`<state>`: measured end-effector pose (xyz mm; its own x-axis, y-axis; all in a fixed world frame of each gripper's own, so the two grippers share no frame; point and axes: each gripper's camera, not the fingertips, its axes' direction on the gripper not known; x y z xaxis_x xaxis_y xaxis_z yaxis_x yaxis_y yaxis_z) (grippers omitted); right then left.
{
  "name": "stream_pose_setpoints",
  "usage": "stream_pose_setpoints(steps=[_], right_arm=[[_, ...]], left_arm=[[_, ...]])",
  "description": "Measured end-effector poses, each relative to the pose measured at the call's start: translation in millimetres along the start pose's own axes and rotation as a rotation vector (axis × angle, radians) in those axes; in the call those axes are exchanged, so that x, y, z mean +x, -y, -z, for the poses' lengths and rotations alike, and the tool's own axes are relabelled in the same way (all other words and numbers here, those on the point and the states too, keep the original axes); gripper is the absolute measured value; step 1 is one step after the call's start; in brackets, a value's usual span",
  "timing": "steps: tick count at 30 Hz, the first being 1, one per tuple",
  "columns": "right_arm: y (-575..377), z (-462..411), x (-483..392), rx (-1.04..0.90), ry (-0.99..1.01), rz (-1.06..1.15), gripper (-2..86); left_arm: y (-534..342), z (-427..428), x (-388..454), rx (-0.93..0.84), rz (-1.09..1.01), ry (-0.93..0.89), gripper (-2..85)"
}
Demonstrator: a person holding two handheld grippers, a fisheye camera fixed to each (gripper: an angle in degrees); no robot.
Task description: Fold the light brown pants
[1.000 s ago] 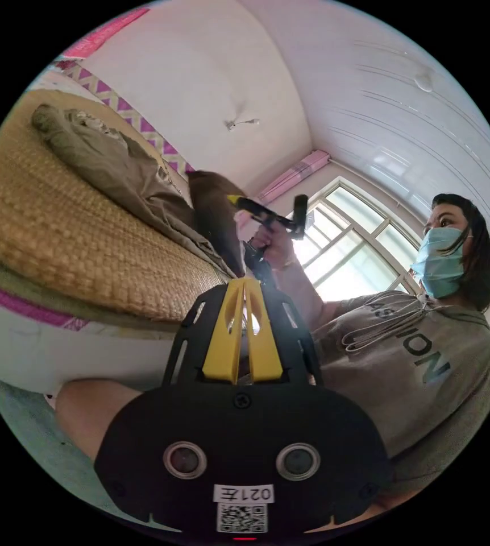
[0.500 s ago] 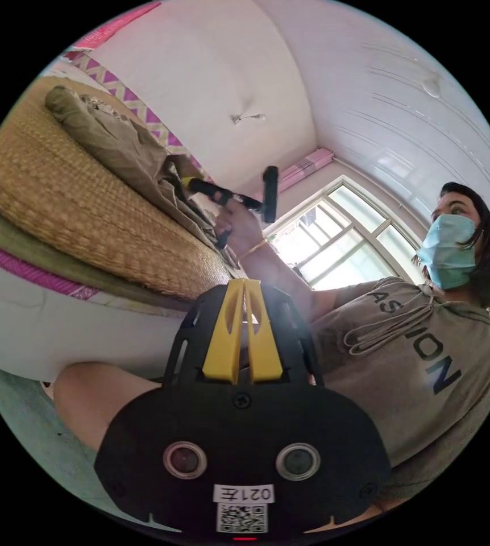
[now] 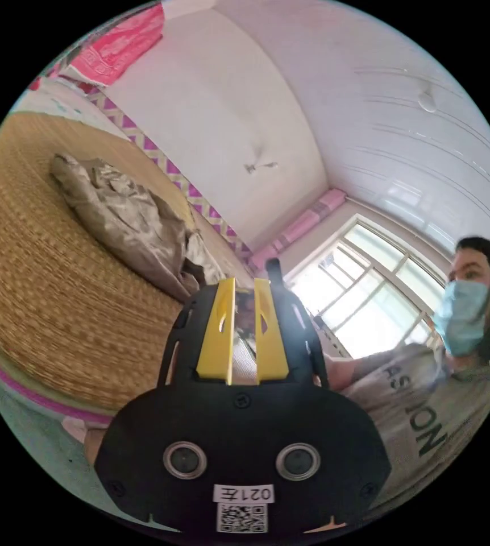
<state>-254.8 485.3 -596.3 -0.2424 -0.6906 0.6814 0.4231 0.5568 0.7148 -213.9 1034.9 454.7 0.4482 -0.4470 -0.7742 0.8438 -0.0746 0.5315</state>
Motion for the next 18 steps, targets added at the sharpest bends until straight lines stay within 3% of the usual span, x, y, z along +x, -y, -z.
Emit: stream_pose_setpoints(steps=[5, 9, 12, 18], right_arm=[[-59.5, 77.6, 31.4, 0.182, 0.131, -0.021, -0.6], [-127.4, 123.0, 64.7, 0.213, 0.253, -0.097, -0.6], [-184.1, 147.5, 83.4, 0.179, 0.347, -0.129, -0.6], [-273.2, 184.6, 106.9, 0.158, 0.323, -0.238, -0.6]], left_arm=[[64.5, 22.6, -64.2, 0.133, 0.267, 0.194, 12.5], [114.1, 41.0, -126.5, 0.197, 0.465, 0.326, 13.3], [155.3, 37.1, -146.4, 0.216, 0.505, 0.348, 12.4], [241.0, -23.3, -131.9, 0.109, 0.481, 0.448, 10.2]])
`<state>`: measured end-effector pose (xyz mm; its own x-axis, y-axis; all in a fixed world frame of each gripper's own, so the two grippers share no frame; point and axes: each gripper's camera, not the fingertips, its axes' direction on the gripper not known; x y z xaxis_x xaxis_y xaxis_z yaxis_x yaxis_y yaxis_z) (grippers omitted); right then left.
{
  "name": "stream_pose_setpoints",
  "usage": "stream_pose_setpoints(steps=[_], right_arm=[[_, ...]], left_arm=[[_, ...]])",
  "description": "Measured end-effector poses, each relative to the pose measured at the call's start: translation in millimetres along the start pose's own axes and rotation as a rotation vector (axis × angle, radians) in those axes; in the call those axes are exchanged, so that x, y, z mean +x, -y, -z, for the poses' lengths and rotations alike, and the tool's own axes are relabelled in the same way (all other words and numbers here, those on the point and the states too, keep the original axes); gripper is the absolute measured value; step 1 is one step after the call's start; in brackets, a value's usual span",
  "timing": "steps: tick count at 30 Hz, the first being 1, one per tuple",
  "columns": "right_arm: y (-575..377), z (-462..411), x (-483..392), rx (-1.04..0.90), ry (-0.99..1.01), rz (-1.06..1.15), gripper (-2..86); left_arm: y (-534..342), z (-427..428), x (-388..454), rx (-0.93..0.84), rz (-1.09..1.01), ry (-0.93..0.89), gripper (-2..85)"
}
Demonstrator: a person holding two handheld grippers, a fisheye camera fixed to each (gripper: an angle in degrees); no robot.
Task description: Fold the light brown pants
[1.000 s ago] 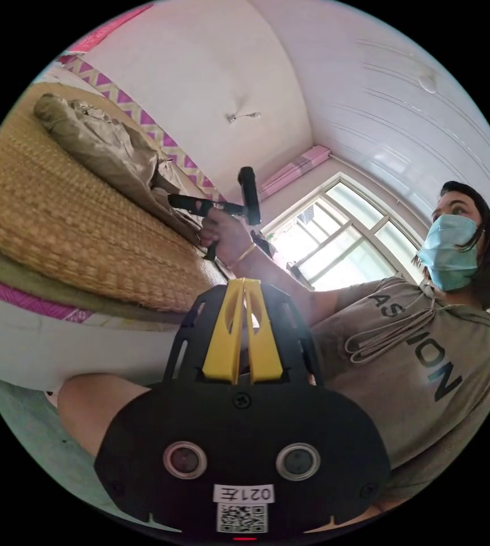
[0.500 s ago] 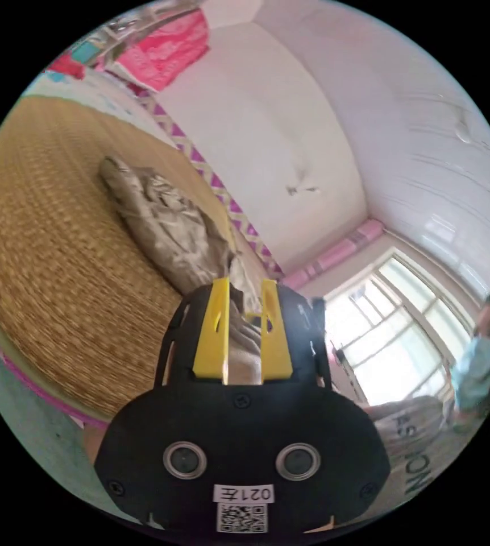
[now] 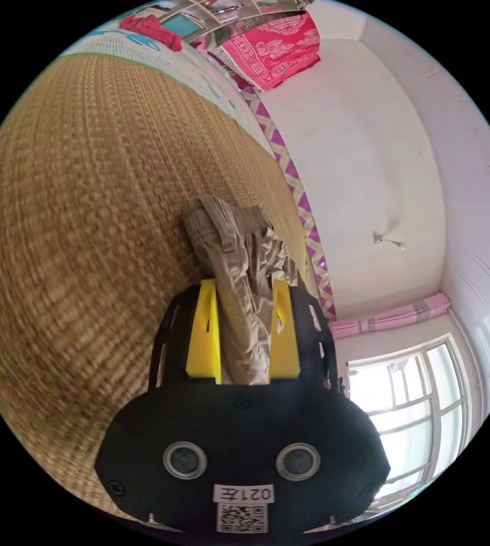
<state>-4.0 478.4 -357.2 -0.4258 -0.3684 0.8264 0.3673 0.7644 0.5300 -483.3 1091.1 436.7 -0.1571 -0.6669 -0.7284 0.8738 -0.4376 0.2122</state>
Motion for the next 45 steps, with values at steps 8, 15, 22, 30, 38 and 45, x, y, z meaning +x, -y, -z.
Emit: stream_pose_setpoints(steps=[8, 15, 22, 30, 38, 45], right_arm=[[-70.4, 24.7, 13.4, 0.024, -0.157, 0.063, -0.9], [-102.9, 26.1, 30.9, 0.004, -0.119, 0.057, -1.0], [-120.8, 47.2, 51.9, 0.088, -0.031, 0.016, -0.8], [-141.2, 72.6, 66.9, 0.124, 0.003, -0.028, -0.6], [-99.8, 83.5, 50.4, 0.136, -0.082, 0.097, -0.1], [4.4, 81.5, 7.2, 0.214, -0.249, 0.374, -0.4]], left_arm=[[4.8, 27.9, 123.2, 0.072, -0.189, -0.117, -0.6], [-148.7, 46.6, 478.1, 0.142, -1.005, 0.169, -0.7], [-507.7, -101.2, 647.2, 0.025, -1.937, 0.457, -0.5], [-650.1, -197.5, 580.3, -0.019, -2.259, 0.738, -0.1], [-605.6, -156.9, 597.3, -0.037, -2.138, 0.579, 6.9], [-371.9, -64.0, 639.9, -0.054, -1.469, 0.292, 4.8]])
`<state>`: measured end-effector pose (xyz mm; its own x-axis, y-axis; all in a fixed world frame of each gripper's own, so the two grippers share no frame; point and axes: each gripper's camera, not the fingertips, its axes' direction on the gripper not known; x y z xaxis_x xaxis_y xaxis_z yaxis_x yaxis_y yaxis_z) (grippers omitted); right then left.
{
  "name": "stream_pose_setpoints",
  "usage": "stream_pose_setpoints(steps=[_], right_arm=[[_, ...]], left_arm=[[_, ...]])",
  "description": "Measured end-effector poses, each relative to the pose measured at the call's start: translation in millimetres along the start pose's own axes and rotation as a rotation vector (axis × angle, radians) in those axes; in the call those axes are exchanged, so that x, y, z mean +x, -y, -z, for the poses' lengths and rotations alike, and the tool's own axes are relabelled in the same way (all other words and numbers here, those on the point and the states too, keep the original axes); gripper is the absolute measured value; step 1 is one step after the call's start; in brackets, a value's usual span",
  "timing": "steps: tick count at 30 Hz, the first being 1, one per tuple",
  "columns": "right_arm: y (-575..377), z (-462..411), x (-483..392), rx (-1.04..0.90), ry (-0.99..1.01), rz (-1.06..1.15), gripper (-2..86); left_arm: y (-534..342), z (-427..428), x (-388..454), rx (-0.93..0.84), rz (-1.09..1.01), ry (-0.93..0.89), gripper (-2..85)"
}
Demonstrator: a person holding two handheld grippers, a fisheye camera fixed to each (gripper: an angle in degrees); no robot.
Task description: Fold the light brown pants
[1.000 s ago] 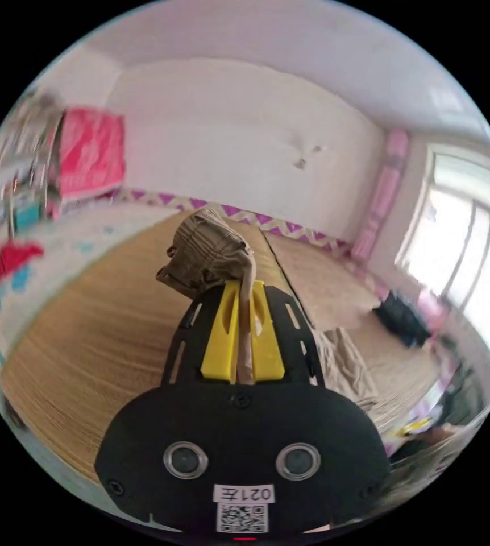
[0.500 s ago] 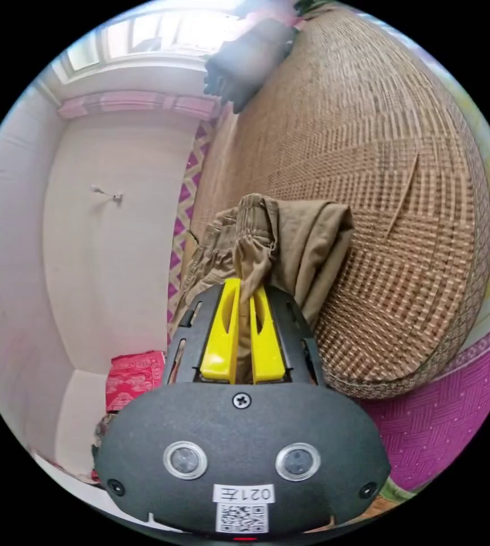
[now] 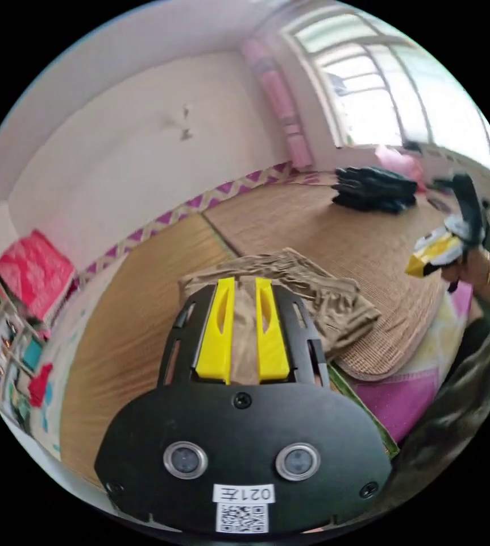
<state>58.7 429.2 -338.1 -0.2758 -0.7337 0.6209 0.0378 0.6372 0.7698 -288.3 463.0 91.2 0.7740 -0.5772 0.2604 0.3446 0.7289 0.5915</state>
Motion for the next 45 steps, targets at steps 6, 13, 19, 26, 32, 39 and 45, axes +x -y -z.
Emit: stream_pose_setpoints(steps=[6, 13, 19, 26, 32, 39, 45], right_arm=[[112.2, -105.0, -4.7, -0.132, -0.194, 0.192, -0.6], [109.2, -193.7, -12.5, -0.357, -0.244, 0.205, -0.7], [158.1, -182.5, 7.5, -0.373, -0.131, 0.146, -0.9], [301.5, -248.1, 4.9, -0.148, -0.024, 0.377, -1.0], [358.8, -421.6, 39.8, -0.469, 0.021, 0.270, -0.9], [372.3, -447.5, 79.2, -0.497, 0.188, 0.067, -0.9], [360.3, -345.9, 55.8, -0.380, 0.081, 0.272, -0.8]], left_arm=[[9.1, -130.2, -113.4, -0.274, 0.109, 0.041, 0.0], [-61.7, -190.4, -144.3, -0.293, 0.067, 0.054, -0.9], [-94.8, -121.1, -177.6, -0.138, 0.139, 0.039, -0.9], [-161.8, -65.2, -161.6, -0.221, 0.112, -0.086, -0.9], [-194.2, -90.8, -147.0, -0.306, 0.126, -0.075, -1.0], [-212.8, -115.2, -147.4, -0.394, 0.186, -0.066, -1.0], [-218.6, -96.0, -137.2, -0.301, 0.176, -0.060, -1.0]])
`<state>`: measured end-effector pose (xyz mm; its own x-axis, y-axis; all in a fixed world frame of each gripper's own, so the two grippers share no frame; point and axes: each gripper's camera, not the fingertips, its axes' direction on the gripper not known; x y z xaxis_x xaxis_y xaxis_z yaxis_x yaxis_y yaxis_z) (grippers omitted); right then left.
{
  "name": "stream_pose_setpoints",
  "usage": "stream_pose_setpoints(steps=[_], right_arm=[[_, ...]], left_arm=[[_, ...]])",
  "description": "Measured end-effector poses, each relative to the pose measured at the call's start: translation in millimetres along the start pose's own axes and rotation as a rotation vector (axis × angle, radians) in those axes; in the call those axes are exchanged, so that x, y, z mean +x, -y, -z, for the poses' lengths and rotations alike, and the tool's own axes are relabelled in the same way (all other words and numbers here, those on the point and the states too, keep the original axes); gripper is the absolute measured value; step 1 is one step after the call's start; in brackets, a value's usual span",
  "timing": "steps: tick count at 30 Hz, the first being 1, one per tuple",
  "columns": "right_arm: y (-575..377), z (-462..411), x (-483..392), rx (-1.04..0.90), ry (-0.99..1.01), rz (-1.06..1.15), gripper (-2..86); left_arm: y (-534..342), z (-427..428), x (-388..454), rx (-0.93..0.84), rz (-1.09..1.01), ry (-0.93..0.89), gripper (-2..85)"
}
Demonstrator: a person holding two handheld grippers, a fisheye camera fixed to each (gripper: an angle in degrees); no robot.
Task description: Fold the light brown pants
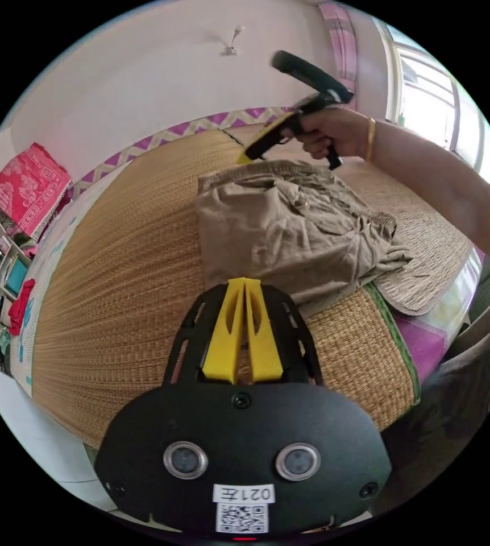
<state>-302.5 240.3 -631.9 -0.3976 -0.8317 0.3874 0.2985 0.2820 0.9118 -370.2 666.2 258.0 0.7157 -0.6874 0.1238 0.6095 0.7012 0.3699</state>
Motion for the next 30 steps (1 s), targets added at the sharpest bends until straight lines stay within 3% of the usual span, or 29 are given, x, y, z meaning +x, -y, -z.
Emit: stream_pose_setpoints(steps=[4, 7, 9, 15, 19, 20, 22, 25, 27, 28, 29, 30], right_arm=[[-69.6, 24.9, -23.7, -0.098, -0.203, -0.002, -0.8], [-109.0, -14.9, -22.7, -0.285, -0.348, -0.052, -0.8], [-128.3, -35.3, -20.1, -0.254, -0.395, -0.078, -0.8], [-138.1, -3.2, -8.1, -0.131, -0.299, -0.236, -0.8], [-171.8, 30.4, 27.1, 0.046, -0.202, -0.439, -0.7], [-180.8, 29.6, 37.7, 0.051, -0.174, -0.480, -0.7], [-193.8, 27.4, 46.1, 0.066, -0.107, -0.508, -0.7], [-206.0, 24.2, 21.2, 0.118, 0.068, -0.359, -0.7], [-205.8, 3.2, -9.4, 0.013, 0.203, -0.207, -0.7], [-207.1, -23.5, -32.5, -0.146, 0.230, -0.123, -0.8], [-214.2, -46.8, -53.5, -0.239, 0.130, -0.069, -0.9], [-218.5, -45.0, -58.5, -0.175, 0.079, -0.083, -0.9]], left_arm=[[21.4, 23.1, 34.7, 0.164, -0.068, -0.070, -1.0], [41.1, -29.8, 67.8, 0.027, -0.152, -0.116, -0.9], [35.3, -84.5, 83.4, -0.150, -0.186, -0.178, -0.9], [12.6, -82.7, 105.8, -0.123, -0.167, -0.117, -0.9], [-2.8, -70.0, 124.5, 0.024, -0.102, -0.279, -1.0], [-5.1, -73.7, 129.2, 0.023, -0.107, -0.286, -1.0], [-12.2, -113.4, 149.8, -0.140, -0.153, -0.272, -1.0], [-15.9, -126.9, 155.6, -0.184, -0.155, -0.297, -1.0], [-23.7, -133.0, 160.8, -0.183, -0.152, -0.295, -1.0], [-30.7, -136.5, 162.2, -0.175, -0.141, -0.301, -1.0], [-34.0, -138.8, 162.7, -0.175, -0.135, -0.307, -0.9], [-39.2, -143.3, 164.1, -0.179, -0.124, -0.314, -0.9]])
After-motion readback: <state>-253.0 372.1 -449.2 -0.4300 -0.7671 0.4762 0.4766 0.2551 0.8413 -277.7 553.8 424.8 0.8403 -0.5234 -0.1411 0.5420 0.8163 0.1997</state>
